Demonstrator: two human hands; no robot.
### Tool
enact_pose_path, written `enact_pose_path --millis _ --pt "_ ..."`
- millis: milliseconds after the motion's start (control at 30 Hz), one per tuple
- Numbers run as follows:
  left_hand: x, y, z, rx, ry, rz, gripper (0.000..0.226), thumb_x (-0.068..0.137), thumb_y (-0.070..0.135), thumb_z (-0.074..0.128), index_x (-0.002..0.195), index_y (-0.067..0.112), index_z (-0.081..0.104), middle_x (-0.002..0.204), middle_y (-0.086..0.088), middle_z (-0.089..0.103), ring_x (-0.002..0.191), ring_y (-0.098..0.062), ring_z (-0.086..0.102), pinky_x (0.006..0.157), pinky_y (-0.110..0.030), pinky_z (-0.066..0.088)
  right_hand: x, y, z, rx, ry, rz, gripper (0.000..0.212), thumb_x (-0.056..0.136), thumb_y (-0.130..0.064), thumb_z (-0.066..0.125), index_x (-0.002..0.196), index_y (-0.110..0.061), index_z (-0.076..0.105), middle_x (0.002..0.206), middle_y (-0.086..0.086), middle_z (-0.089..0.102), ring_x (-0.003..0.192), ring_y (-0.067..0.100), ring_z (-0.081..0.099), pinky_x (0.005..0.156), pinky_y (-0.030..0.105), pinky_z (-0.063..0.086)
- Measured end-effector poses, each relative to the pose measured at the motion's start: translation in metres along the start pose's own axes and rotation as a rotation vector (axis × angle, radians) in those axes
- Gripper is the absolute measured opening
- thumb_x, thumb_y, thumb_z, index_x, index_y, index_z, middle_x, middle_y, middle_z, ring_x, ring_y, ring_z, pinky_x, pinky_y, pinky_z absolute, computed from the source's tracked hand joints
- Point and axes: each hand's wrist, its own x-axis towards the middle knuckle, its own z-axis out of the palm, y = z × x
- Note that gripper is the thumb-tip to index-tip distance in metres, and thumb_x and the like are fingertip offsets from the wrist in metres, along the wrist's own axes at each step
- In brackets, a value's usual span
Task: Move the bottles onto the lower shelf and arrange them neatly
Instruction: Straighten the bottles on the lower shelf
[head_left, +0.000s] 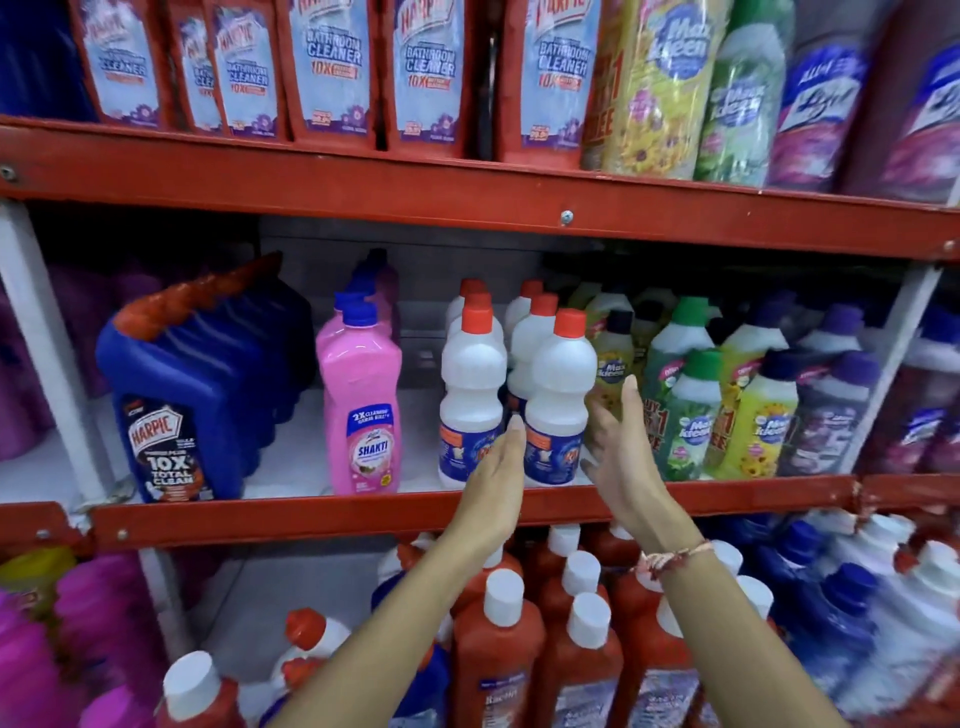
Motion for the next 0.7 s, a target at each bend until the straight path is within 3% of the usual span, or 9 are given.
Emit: enact_pose_path --millis 67,133,200,333,433,500,600,667,700 --pt "0.002 0.001 0.006 0.020 -0.028 -0.016 0.062 0.096 0.063 0.021 0.142 0.028 0.043 0.147 0.005 0.048 0.134 -0.015 0.044 0.116 -0.039 0.032 -0.001 0.003 -0.002 -0.058 -0.049 0.021 0.082 0.087 -0.073 0.012 0.144 -0.021 0.042 0.147 0.002 0.047 0.133 0.017 0.047 0.108 0.035 0.037" --pt "0.005 0.002 0.010 0.053 -0.050 -0.011 0.071 0.090 0.072 0.019 0.144 0.031 0.042 0.147 0.004 0.049 0.134 -0.016 0.045 0.116 -0.044 0.032 -0.004 0.003 -0.003 -0.147 -0.083 0.007 0.074 0.088 -0.071 0.008 0.132 -0.031 0.051 0.126 -0.006 0.062 0.108 0.003 0.062 0.088 0.020 0.050" --pt "0.009 0.004 0.010 0.069 -0.034 0.001 0.072 0.089 0.072 0.019 0.143 0.031 0.043 0.146 0.002 0.050 0.133 -0.018 0.046 0.116 -0.045 0.034 -0.008 0.002 -0.003 -0.169 -0.124 -0.008 0.062 0.089 -0.068 0.006 0.119 -0.040 0.053 0.105 -0.017 0.068 0.089 -0.008 0.067 0.069 0.008 0.052" --pt "0.017 0.001 0.004 -0.028 -0.009 0.004 0.060 0.095 0.063 0.024 0.138 0.029 0.049 0.142 -0.002 0.054 0.127 -0.018 0.053 0.110 -0.042 0.041 -0.017 0.001 0.001 -0.141 -0.143 -0.029 0.056 0.092 -0.062 0.005 0.103 -0.041 0.056 0.081 -0.029 0.069 0.072 -0.017 0.066 0.060 0.001 0.049" --pt "0.023 -0.003 0.001 -0.035 0.018 -0.017 0.064 0.093 0.066 0.025 0.136 0.027 0.051 0.140 -0.004 0.056 0.119 -0.016 0.055 0.104 -0.036 0.043 -0.025 -0.003 0.003 -0.149 -0.142 0.000 0.068 0.091 -0.063 0.004 0.133 -0.033 0.048 0.113 -0.019 0.057 0.099 -0.006 0.058 0.091 0.012 0.042" --pt "0.023 -0.004 -0.004 -0.028 -0.005 -0.004 0.066 0.091 0.066 0.024 0.137 0.026 0.050 0.138 -0.003 0.055 0.113 -0.012 0.054 0.099 -0.031 0.042 -0.026 -0.003 0.004 -0.139 -0.116 0.024 0.075 0.092 -0.063 0.005 0.143 -0.022 0.040 0.123 -0.011 0.048 0.114 0.003 0.046 0.101 0.023 0.032" --pt "0.016 -0.006 -0.011 -0.023 0.050 0.006 0.073 0.086 0.069 0.024 0.131 0.022 0.058 0.128 0.000 0.063 0.111 -0.011 0.060 0.100 -0.031 0.047 -0.021 0.010 0.011 -0.141 0.175 -0.092 0.067 0.092 -0.065 0.022 0.128 -0.020 0.058 0.134 -0.004 0.058 0.119 0.011 0.054 0.109 0.034 0.038" --pt "0.010 -0.010 -0.018 -0.073 0.228 0.090 0.056 0.096 0.056 0.030 0.111 0.018 0.069 0.111 0.001 0.072 0.100 -0.011 0.068 0.091 -0.032 0.054 -0.027 0.019 0.020 -0.168 0.388 -0.256 0.048 0.096 -0.053 0.033 0.102 -0.019 0.067 0.110 0.001 0.070 0.104 0.017 0.064 0.100 0.043 0.049" --pt "0.005 -0.012 -0.024 -0.094 0.328 0.150 0.046 0.102 0.043 0.032 0.101 0.018 0.071 0.102 0.002 0.075 0.093 -0.010 0.070 0.085 -0.031 0.056 -0.030 0.023 0.025 -0.153 0.417 -0.311 0.042 0.099 -0.044 0.035 0.094 -0.017 0.067 0.099 0.002 0.071 0.098 0.019 0.065 0.095 0.044 0.051"
